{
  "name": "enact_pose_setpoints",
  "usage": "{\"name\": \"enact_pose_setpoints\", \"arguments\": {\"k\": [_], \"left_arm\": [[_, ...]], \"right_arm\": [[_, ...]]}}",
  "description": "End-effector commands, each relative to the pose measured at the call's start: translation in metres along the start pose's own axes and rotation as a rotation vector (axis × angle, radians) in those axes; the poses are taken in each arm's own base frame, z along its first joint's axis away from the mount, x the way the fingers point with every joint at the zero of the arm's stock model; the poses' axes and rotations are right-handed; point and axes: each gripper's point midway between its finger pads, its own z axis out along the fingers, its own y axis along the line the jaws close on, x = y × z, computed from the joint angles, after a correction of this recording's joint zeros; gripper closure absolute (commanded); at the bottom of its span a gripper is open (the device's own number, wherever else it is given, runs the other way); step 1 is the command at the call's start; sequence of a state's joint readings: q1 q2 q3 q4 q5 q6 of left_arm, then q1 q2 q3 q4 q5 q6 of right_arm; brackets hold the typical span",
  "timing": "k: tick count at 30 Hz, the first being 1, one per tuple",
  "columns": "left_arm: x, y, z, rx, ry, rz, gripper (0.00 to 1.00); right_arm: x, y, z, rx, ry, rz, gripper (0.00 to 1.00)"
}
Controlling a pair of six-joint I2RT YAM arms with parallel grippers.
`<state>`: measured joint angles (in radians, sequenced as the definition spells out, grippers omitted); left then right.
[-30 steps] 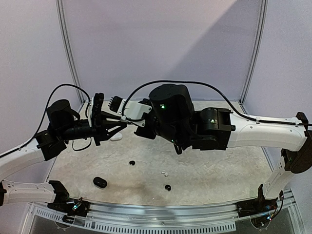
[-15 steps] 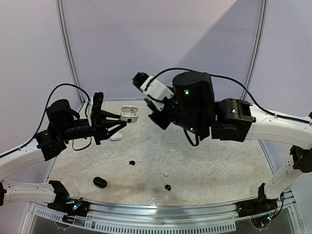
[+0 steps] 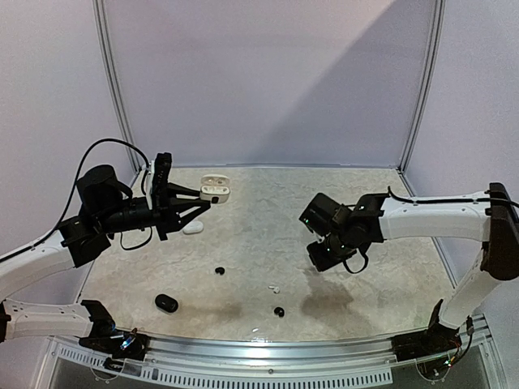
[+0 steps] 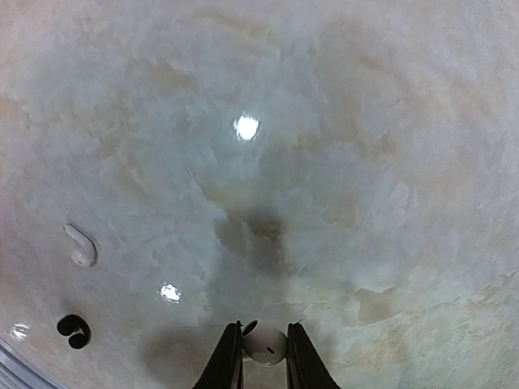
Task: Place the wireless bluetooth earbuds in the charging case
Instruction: Place the right earbud at the center of the board.
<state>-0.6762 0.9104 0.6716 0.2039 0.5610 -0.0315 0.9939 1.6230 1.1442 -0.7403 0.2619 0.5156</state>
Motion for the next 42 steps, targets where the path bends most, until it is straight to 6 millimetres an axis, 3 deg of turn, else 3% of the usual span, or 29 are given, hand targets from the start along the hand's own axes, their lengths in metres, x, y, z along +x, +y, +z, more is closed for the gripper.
{"name": "enact_pose_setpoints", "arguments": {"k": [1,7,12,16,20,24,27,30,32,33,36,37,39,42], "left_arm": [[-0.008,-0.004,0.001,0.015,-0.025,0.018,1.0],[-0.009,-0.005,0.0,0.016,-0.028,0.024,1.0],[-0.009,-0.005,0.0,0.014,-0.027,0.027,1.0],[-0.009,-0.004,0.0,0.011,-0.027,0.032,1.0],[-0.009,-0.004,0.001,0.011,-0.026,0.033,1.0],[-0.009,-0.003,0.001,0.011,-0.027,0.032,1.0],[-0.011,-0.003,0.001,0.01,-0.03,0.029,1.0],[-0.017,-0.003,0.001,0.016,-0.048,0.029,1.0],[-0.025,-0.005,0.001,0.026,-0.073,0.031,1.0],[-0.028,-0.006,0.001,0.036,-0.087,0.03,1.0],[-0.042,-0.01,0.002,0.071,-0.147,0.036,1.0],[-0.047,-0.011,0.003,0.082,-0.167,0.031,1.0],[-0.059,-0.011,0.006,0.099,-0.218,0.009,1.0],[-0.08,-0.012,0.007,0.135,-0.287,-0.051,1.0]], "right_arm": [[0.035,0.016,0.025,-0.065,0.183,0.101,0.91],[0.06,0.026,0.059,-0.07,0.303,0.065,0.9],[0.068,0.025,0.068,-0.054,0.335,0.049,0.87],[0.07,0.023,0.07,-0.032,0.353,0.035,0.75],[0.062,0.023,0.067,-0.027,0.34,0.018,0.55],[0.041,0.022,0.056,-0.006,0.294,-0.009,0.47],[0.012,0.019,0.039,0.031,0.218,-0.037,0.42],[-0.037,0.022,0.003,0.012,0.037,-0.065,0.36],[-0.074,0.032,-0.031,-0.055,-0.147,-0.072,0.09],[-0.095,0.035,-0.061,-0.117,-0.264,-0.063,0.02],[-0.135,0.062,-0.129,-0.348,-0.564,-0.081,0.02],[-0.145,0.069,-0.161,-0.434,-0.677,-0.091,0.04],[-0.154,0.088,-0.213,-0.6,-0.86,-0.172,0.08],[-0.155,0.118,-0.262,-0.77,-0.992,-0.314,0.12]]}}
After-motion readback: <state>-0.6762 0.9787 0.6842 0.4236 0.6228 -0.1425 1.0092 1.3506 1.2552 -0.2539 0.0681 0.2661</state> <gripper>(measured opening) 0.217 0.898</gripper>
